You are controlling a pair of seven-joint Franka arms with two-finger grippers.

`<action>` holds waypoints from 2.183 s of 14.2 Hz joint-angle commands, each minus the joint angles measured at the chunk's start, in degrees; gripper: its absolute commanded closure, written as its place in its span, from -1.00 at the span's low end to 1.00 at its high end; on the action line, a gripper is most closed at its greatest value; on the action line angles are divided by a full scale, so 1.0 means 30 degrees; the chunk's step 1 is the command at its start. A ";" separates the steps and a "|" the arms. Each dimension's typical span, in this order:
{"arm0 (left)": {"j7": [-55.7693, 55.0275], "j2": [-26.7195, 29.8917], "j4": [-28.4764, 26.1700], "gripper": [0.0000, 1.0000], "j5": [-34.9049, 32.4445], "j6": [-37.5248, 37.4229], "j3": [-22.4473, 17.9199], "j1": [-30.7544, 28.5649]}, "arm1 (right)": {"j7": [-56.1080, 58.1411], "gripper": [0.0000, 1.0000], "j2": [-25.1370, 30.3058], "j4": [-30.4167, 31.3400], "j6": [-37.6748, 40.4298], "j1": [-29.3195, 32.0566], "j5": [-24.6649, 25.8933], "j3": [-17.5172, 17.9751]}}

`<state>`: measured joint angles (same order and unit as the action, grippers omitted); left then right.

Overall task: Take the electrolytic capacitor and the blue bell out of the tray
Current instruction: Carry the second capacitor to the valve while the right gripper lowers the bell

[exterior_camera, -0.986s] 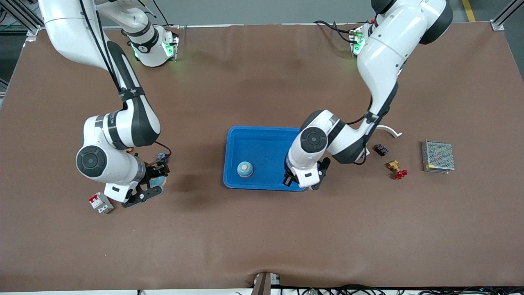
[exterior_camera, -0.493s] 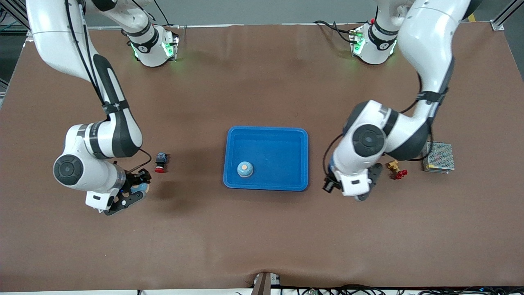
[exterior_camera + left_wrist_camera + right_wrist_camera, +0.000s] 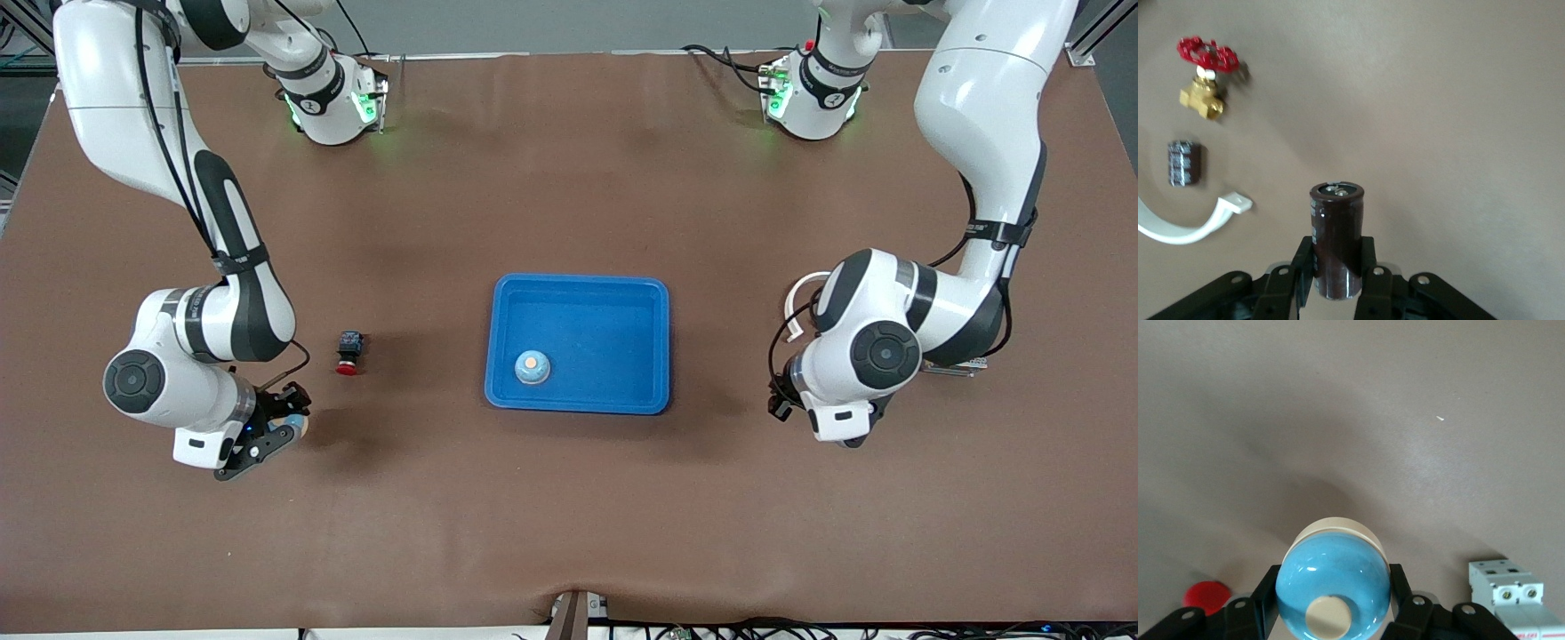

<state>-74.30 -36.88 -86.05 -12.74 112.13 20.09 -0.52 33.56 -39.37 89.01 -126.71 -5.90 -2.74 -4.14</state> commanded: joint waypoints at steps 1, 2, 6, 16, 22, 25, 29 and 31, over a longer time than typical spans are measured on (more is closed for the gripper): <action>0.2607 0.0721 -0.1138 1.00 0.0057 -0.0256 0.0157 -0.1522 | 0.0884 -0.04 -0.0762 -0.0548 -0.0536 0.0676 0.0299 0.0324; 0.3604 0.0896 -0.1489 1.00 0.0027 -0.0257 0.0128 -0.2136 | 0.0943 -0.04 -0.0850 -0.0519 -0.0712 0.0764 0.0299 0.0324; 0.5723 0.0606 -0.2455 1.00 -0.0263 0.0529 0.0128 -0.3664 | 0.1205 -0.04 -0.1377 -0.0518 -0.1676 0.0823 0.0299 0.0324; 0.5402 -0.0009 -0.5066 1.00 -0.1555 0.5248 0.0157 -0.4311 | 0.1793 -0.04 -0.2286 -0.0518 -0.2793 0.1058 0.0299 0.0324; 0.4788 -0.0655 -0.4949 0.55 -0.1409 0.6277 0.0157 -0.3988 | 0.1793 -0.08 -0.2374 -0.0518 -0.2998 0.1087 0.0270 0.0324; 0.4698 -0.0451 -0.4803 -0.99 -0.1438 0.6130 0.0186 -0.3725 | 0.1764 -0.44 -0.2374 -0.0518 -0.2969 0.1087 0.0212 0.0324; 0.4756 0.0603 -0.3870 -1.00 -0.1409 0.4293 0.0390 -0.3725 | 0.1735 -1.00 -0.2345 -0.0547 -0.2969 0.1232 0.0094 0.0353; 0.4757 0.0750 -0.2757 -1.00 -0.1409 0.2535 0.1149 -0.3958 | 0.1676 -1.00 -0.2228 -0.0606 -0.2940 0.1292 0.0007 0.0353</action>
<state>-59.06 -36.36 -96.80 -16.55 124.95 21.70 -12.06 38.08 -45.56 88.78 -135.66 -3.47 -2.74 -4.14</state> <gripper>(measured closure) 0.009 0.000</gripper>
